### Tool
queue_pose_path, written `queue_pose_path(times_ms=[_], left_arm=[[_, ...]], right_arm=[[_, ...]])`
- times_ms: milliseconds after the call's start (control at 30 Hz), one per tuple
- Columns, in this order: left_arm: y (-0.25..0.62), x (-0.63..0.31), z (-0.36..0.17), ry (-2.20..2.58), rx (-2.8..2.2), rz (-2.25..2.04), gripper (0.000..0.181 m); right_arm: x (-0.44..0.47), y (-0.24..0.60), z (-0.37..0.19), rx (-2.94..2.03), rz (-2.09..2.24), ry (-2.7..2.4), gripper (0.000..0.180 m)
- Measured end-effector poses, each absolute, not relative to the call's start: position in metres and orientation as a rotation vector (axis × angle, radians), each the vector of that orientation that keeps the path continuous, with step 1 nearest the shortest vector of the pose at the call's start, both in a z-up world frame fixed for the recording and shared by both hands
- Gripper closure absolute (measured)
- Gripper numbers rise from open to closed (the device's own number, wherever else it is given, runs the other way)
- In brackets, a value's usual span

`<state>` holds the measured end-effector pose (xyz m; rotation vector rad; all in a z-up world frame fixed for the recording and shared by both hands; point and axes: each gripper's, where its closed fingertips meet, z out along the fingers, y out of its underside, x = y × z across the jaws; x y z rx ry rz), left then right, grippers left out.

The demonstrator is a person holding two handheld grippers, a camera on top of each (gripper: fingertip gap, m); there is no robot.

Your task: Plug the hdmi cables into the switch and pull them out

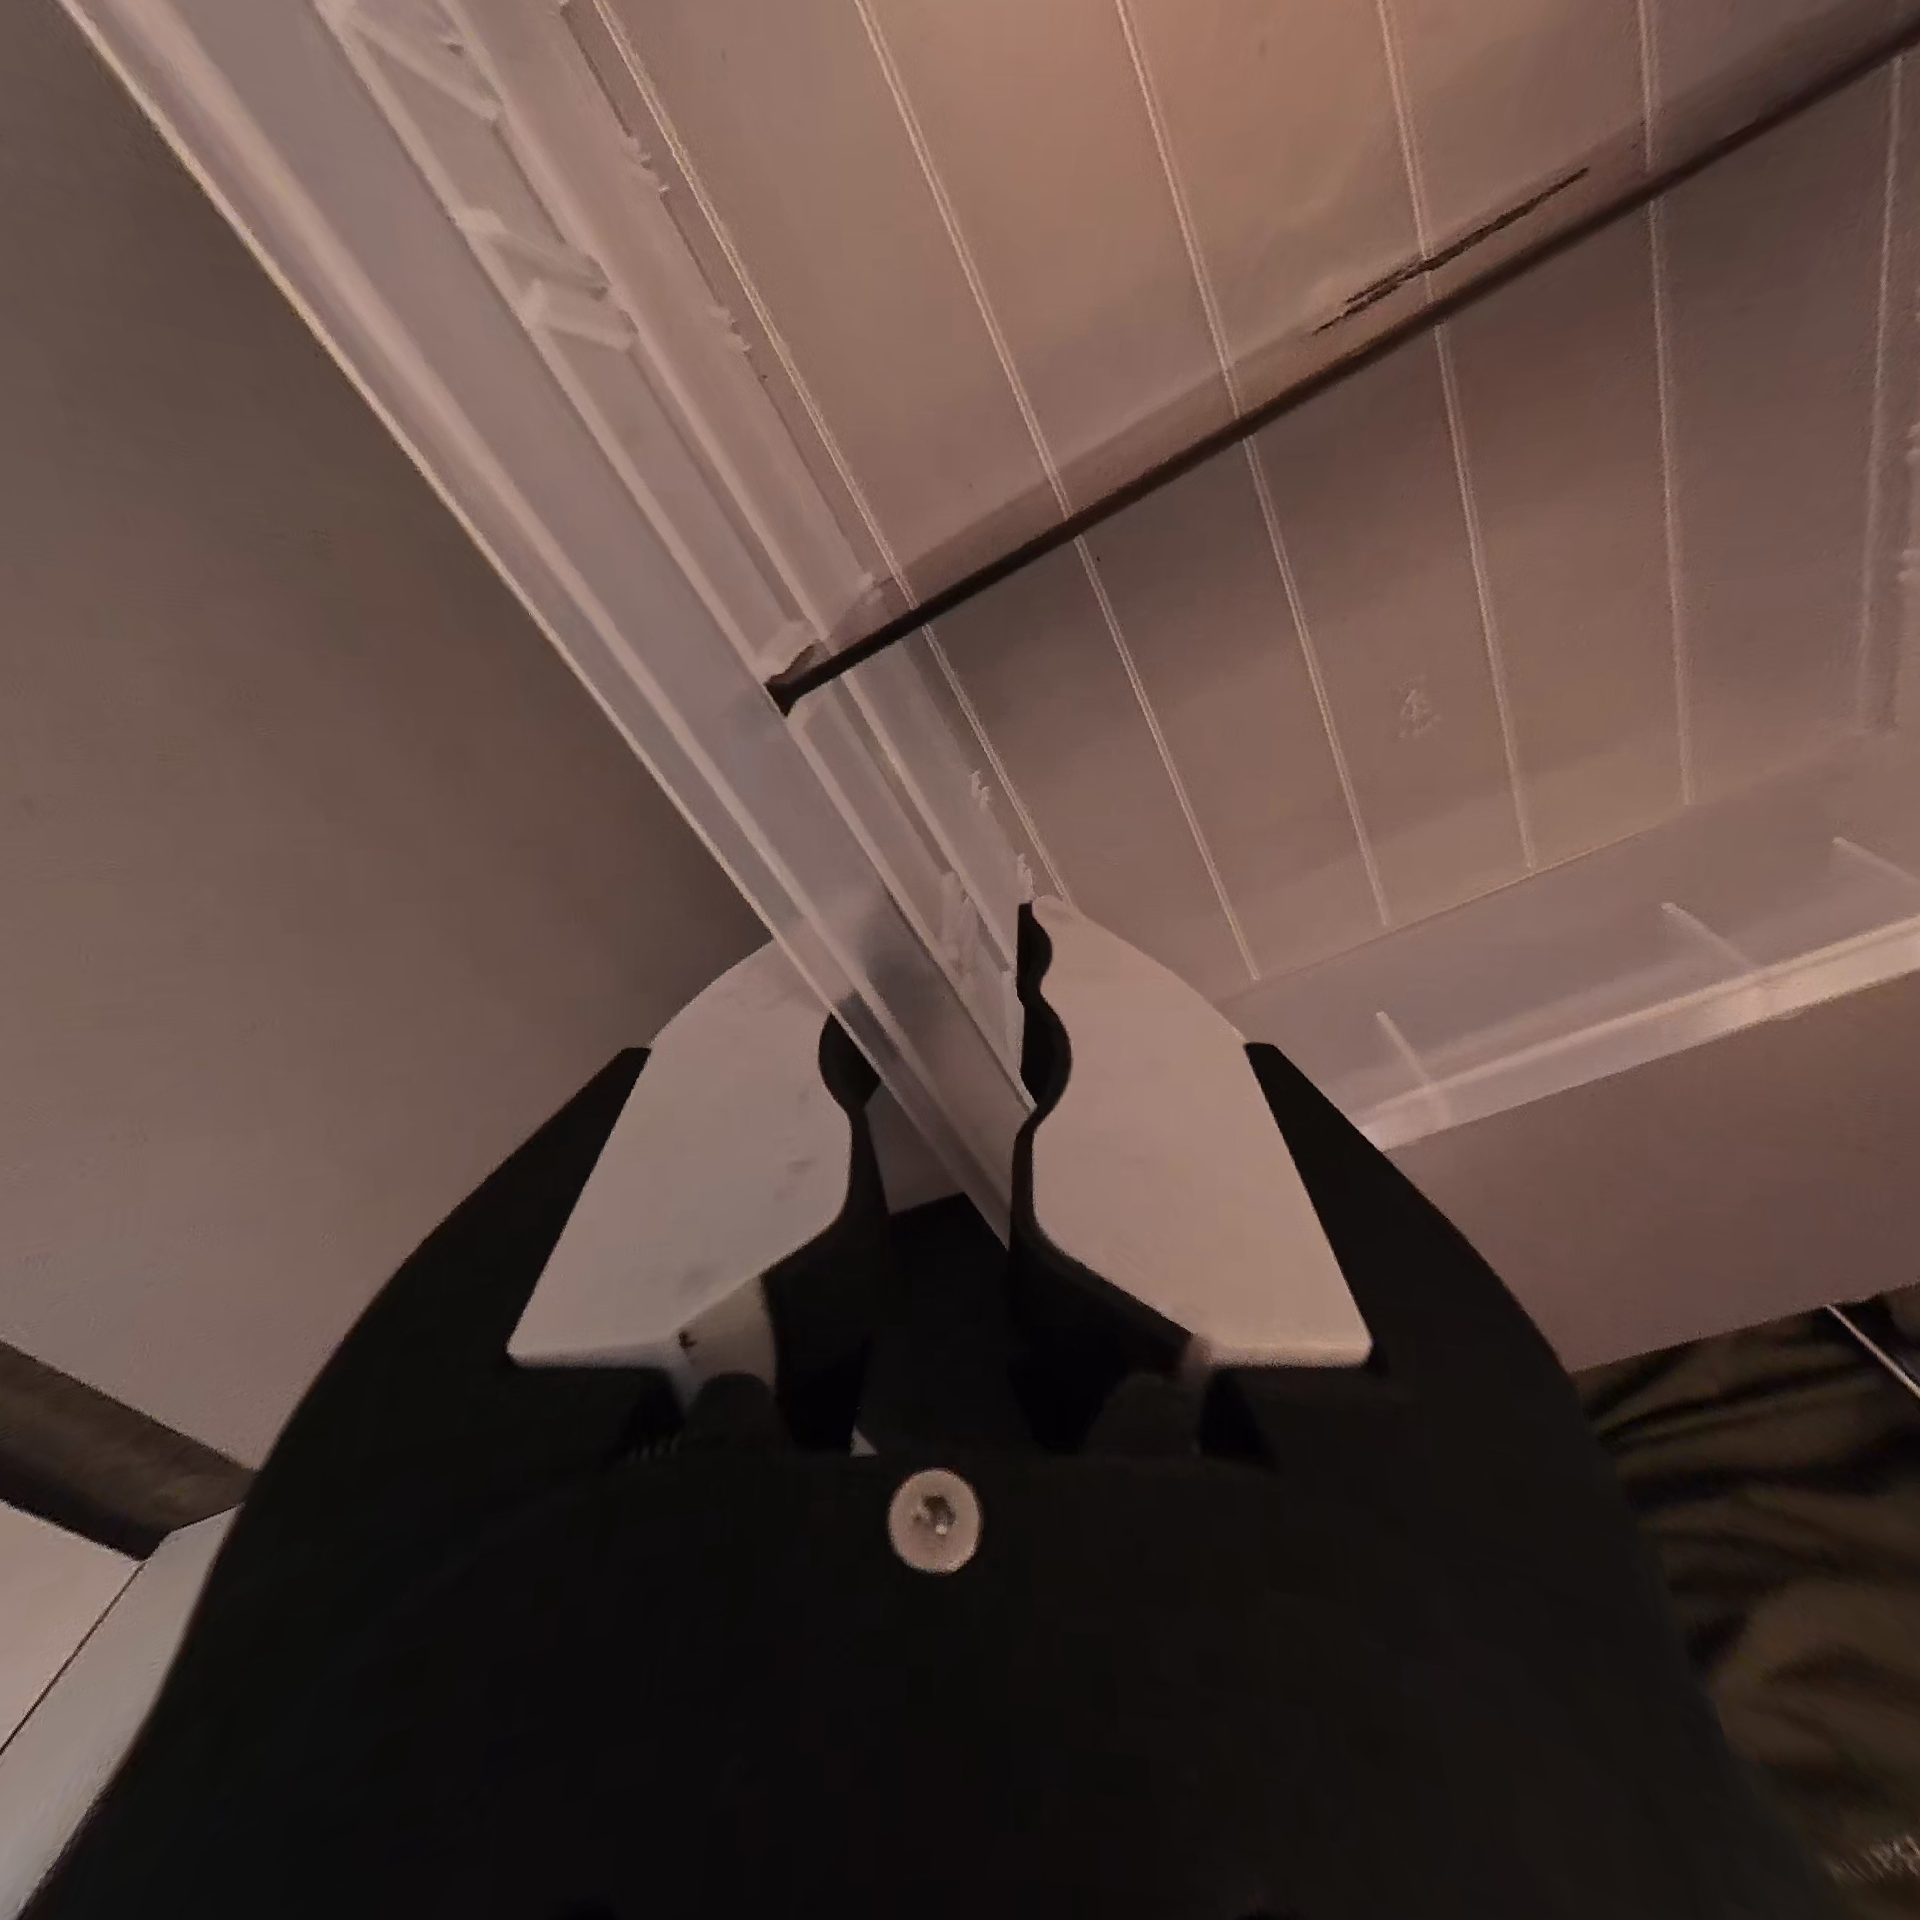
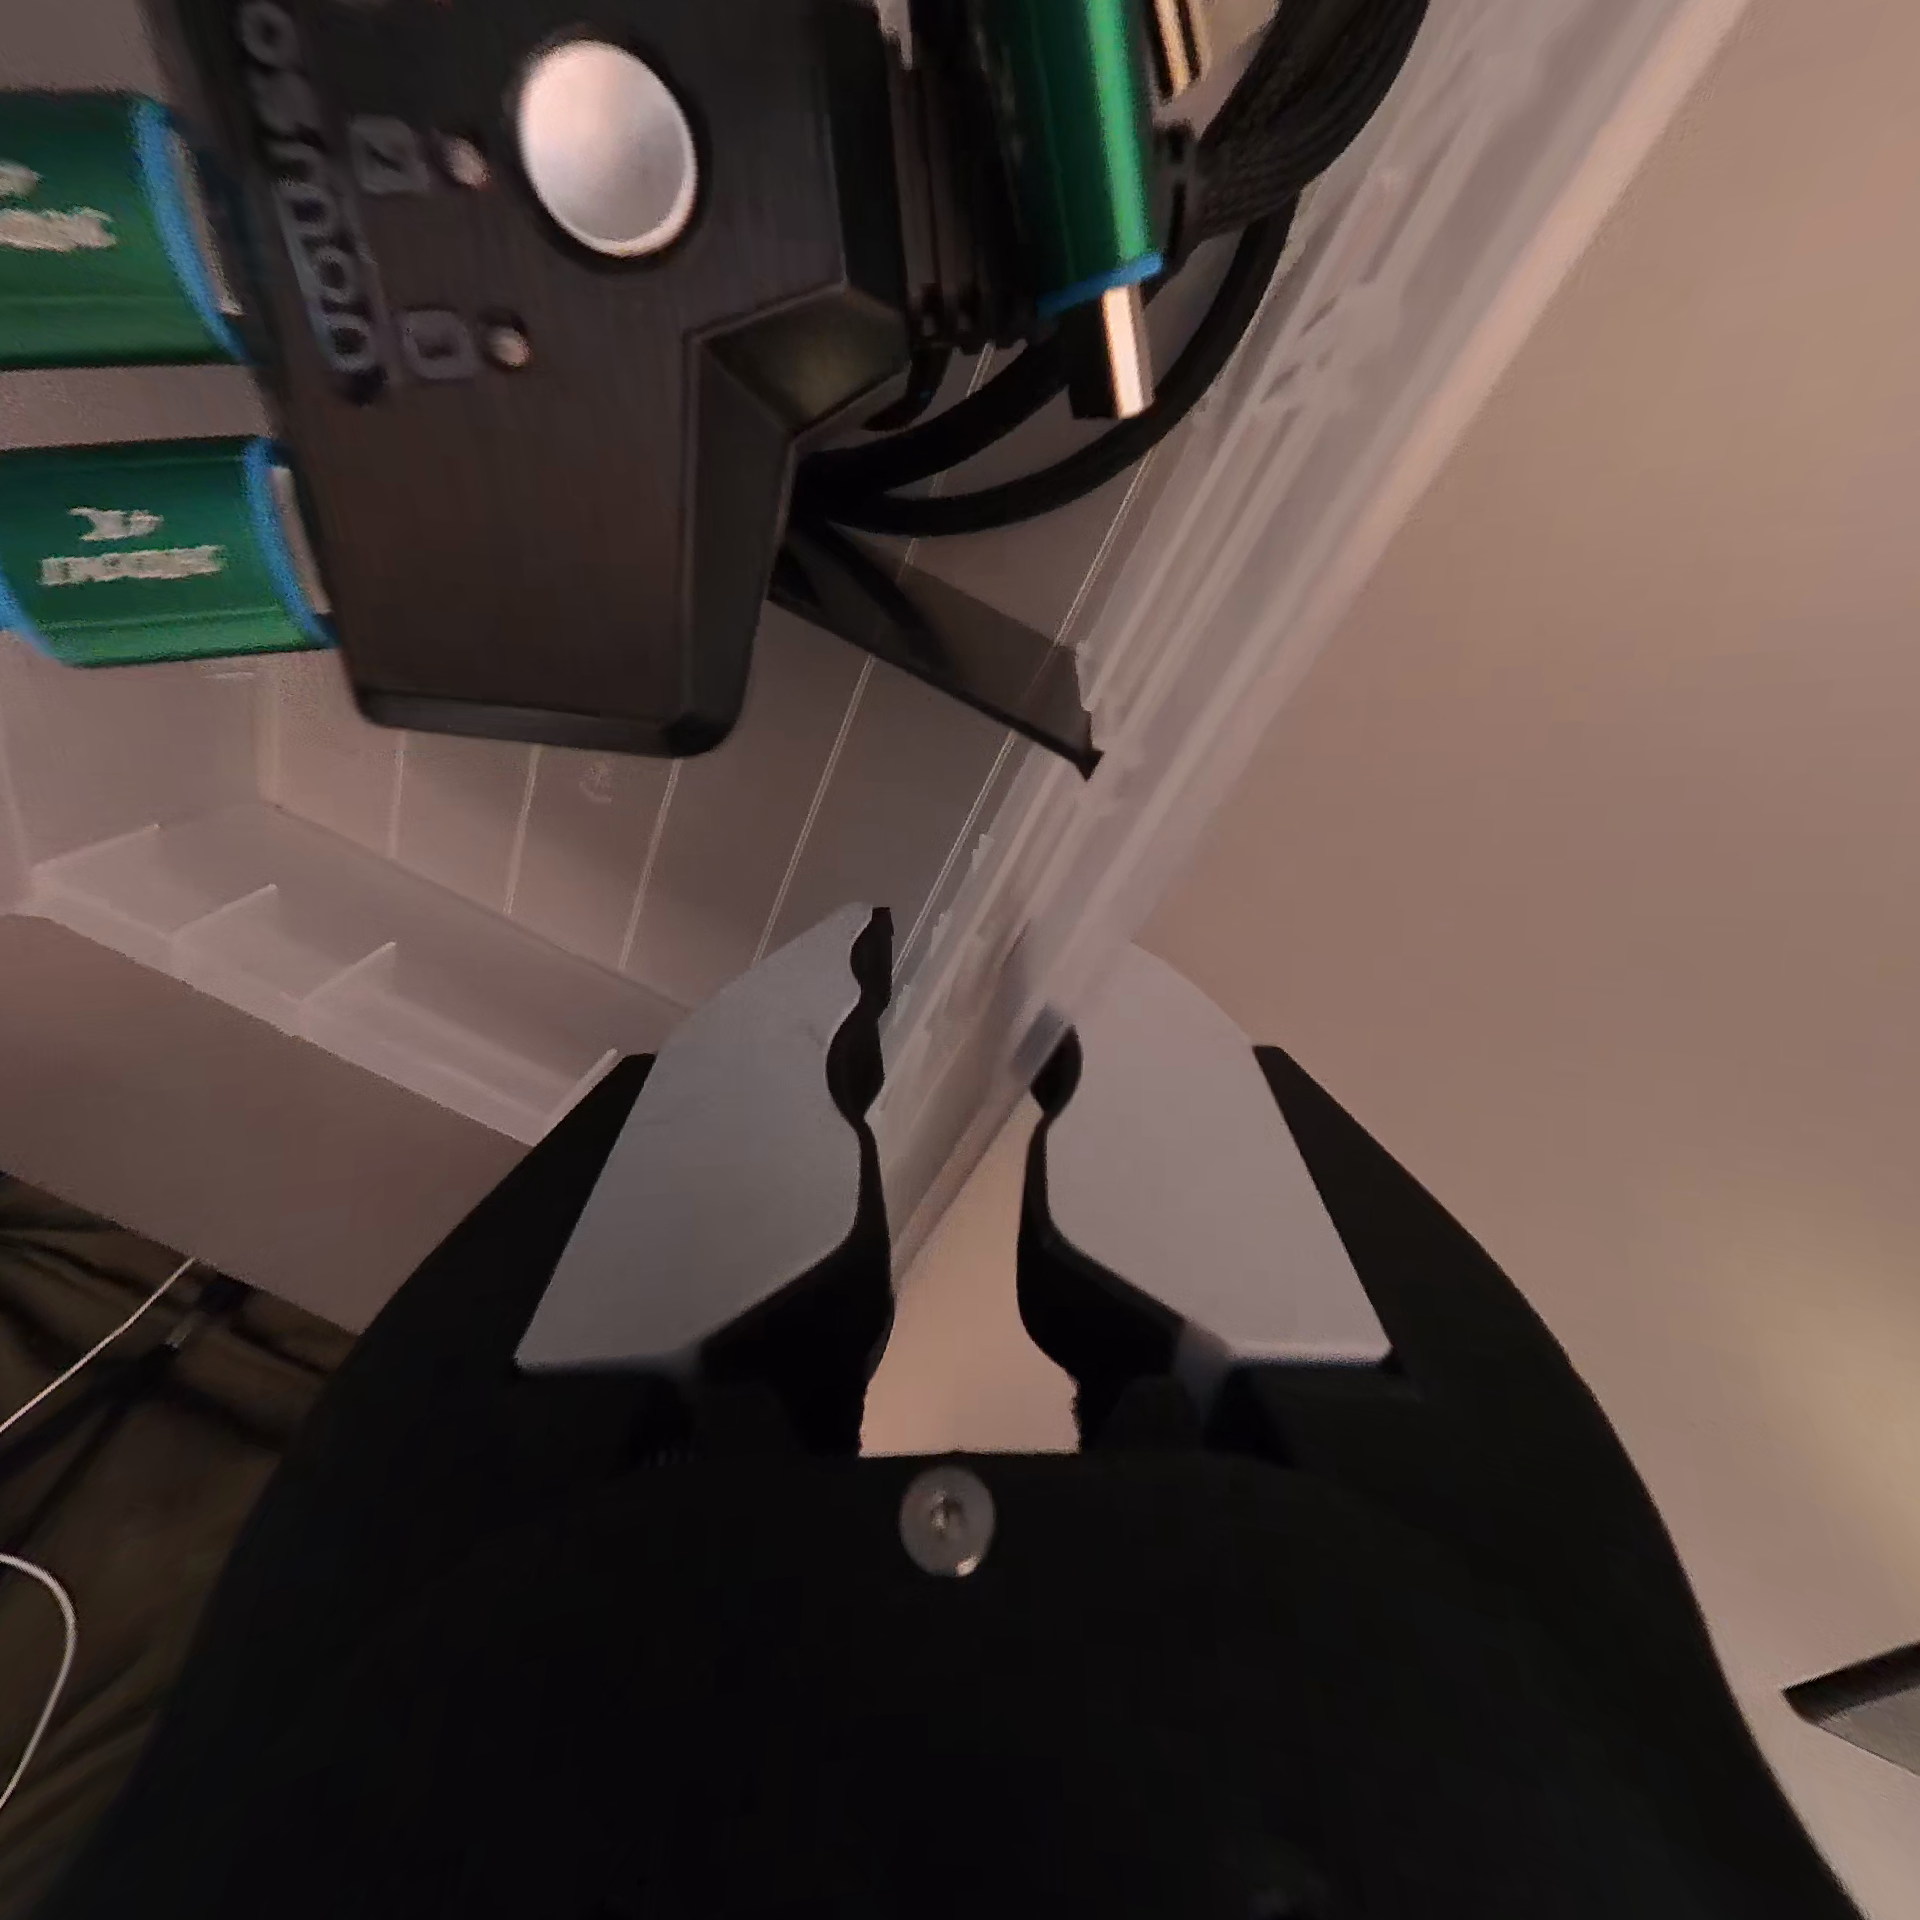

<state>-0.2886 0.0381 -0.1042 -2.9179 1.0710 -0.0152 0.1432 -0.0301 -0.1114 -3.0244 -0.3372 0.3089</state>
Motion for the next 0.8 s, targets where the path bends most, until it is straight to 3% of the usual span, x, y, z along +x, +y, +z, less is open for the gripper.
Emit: queue_pose_path(times_ms=[133,267,400,467,600,800], left_arm=[[0.033,-0.286,-0.103,1.032,-2.948,-0.157,0.164],[0.025,-0.295,-0.107,1.009,-3.007,-0.185,0.170],[0.014,-0.299,-0.109,0.987,-3.047,-0.310,0.169],[0.011,-0.298,-0.110,0.951,-3.065,-0.401,0.168],[0.000,-0.302,-0.108,0.965,-3.090,-0.495,0.165],[0.027,-0.305,-0.070,0.766,-2.840,-0.640,0.159]], right_arm=[[0.158,-0.022,-0.077,-2.885,0.146,-0.253,0.154],[0.142,-0.015,-0.007,-2.591,0.057,-0.232,0.153],[0.038,-0.018,0.091,-2.060,0.244,-0.491,0.153],[-0.034,-0.044,0.112,-1.835,0.439,-0.708,0.147],[-0.109,-0.050,0.051,-2.037,0.484,-0.865,0.146],[-0.118,-0.007,-0.052,-2.459,0.262,-0.655,0.137]])
